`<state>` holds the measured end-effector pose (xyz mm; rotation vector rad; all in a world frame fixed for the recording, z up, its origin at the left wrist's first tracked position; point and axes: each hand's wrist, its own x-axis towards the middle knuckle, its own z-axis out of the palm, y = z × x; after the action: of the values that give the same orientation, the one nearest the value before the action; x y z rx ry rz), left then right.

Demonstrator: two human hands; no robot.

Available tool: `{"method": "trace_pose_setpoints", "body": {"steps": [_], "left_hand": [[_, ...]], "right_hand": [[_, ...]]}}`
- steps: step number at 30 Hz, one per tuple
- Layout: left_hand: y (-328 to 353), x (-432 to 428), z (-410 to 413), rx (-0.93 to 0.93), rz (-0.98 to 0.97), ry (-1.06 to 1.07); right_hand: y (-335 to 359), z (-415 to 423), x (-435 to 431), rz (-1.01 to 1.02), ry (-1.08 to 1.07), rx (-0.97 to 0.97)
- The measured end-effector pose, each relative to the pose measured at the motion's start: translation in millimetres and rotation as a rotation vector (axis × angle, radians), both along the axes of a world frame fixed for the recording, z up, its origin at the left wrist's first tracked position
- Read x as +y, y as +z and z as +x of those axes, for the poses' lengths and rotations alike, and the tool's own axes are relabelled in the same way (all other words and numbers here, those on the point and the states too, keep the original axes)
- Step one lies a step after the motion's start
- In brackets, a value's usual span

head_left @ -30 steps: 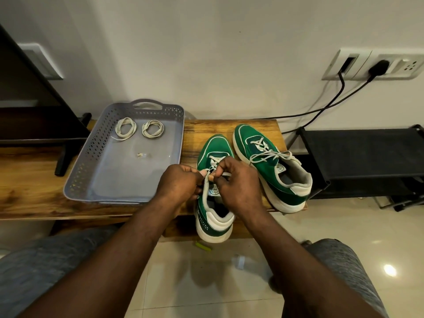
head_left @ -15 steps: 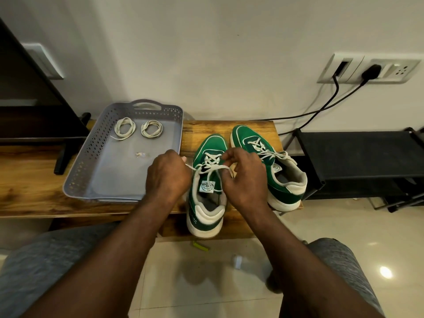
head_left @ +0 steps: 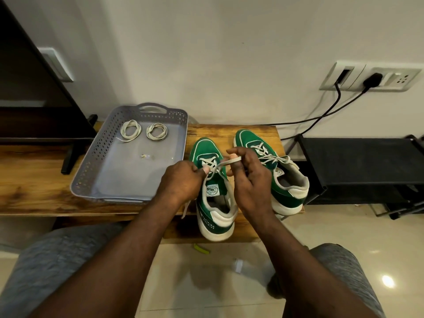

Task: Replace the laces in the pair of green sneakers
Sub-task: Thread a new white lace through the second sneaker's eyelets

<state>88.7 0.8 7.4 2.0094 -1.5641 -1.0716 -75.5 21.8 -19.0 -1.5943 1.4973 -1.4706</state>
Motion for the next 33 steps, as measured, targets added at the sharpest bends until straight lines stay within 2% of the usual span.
{"method": "trace_pose_setpoints", "body": {"steps": [6,10,13,17,18,21,23,25,28,33], "left_hand": [[2.8,0.4,-3.0,0.174,0.014,0.14],[2.4,1.1,-2.5,0.162,-0.031,0.135],[3.5,-1.1,5.5,0.106,-0.164,0.185],[21.0,-13.6,46.5,0.136,-0.452,0.454],[25.6,-14.3,55.4,0.052,-0.457,0.451],[30.5,-3.0,63.9,-0.361,-0.256,0.225],[25.9,7.5,53.1,-0.502,-0.173,0.038],[20.2,13.7,36.3,-0.502,-0.243,-0.104],[12.7,14.9,12.6,-0.408,-0.33,-0.231],[-0.2,8.8,-5.0,-0.29,-0.266,-0.224]], "right_hand": [[-15.6,1.4,-7.0,0.276,0.029,0.292],[-19.2,0.6,-12.3,0.339,-0.04,0.373],[-18.6,-0.8,-12.1,0.359,-0.068,0.41],[-17.9,-3.6,-11.5,0.341,-0.094,0.412],[-17.7,-4.1,-11.2,0.351,-0.101,0.405],[-17.0,-5.3,-10.9,0.387,-0.096,0.379],[-16.4,-5.4,-11.6,0.398,-0.096,0.374],[-16.0,-4.0,-11.2,0.395,-0.095,0.377],[-15.8,-1.1,-9.5,0.382,-0.09,0.384],[-14.6,-0.8,-8.8,0.389,-0.107,0.393]]}}
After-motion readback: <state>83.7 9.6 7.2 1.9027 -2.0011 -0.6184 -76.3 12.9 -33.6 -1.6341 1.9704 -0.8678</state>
